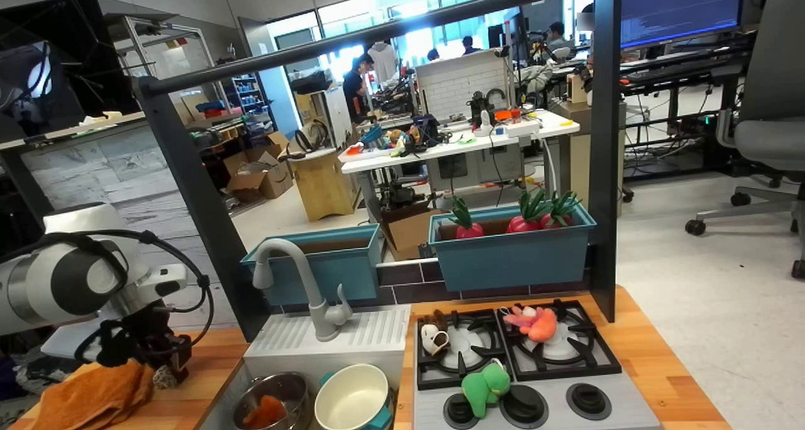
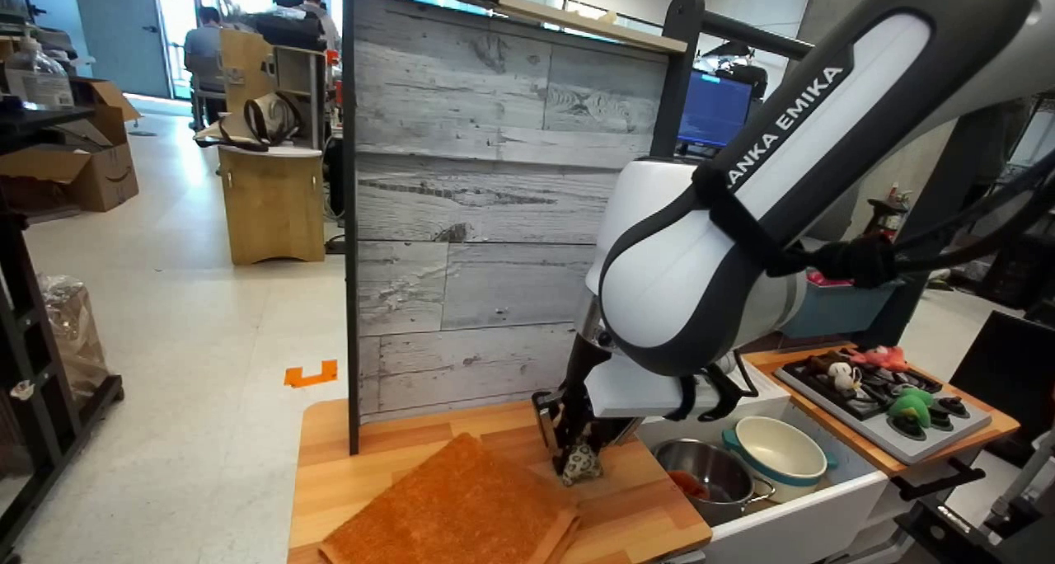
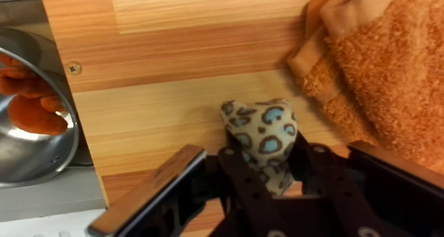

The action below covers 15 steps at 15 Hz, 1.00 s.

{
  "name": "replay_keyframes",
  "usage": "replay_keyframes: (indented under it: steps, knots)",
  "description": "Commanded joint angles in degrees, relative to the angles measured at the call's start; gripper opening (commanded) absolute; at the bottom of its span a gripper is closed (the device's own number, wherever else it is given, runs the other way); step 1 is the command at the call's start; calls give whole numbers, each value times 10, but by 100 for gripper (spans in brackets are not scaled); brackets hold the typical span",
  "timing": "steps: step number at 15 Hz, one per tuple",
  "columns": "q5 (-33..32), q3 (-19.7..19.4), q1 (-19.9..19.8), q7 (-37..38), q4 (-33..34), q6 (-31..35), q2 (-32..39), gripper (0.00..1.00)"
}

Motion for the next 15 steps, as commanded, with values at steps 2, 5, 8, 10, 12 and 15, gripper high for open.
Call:
replay_keyframes:
  steps: [2, 5, 8, 10, 12, 15]
  knots:
    - [38, -30, 8, 43, -104, 55, -71, 1]
    - [82, -51, -24, 62, -156, 98, -85, 2]
    - [115, -69, -78, 46, -176, 179, -69, 4]
    - [141, -68, -119, 48, -166, 207, -56, 4]
    - [170, -73, -136, 67, -142, 219, -37, 4]
    - [215, -97, -129, 105, -107, 221, -13, 4]
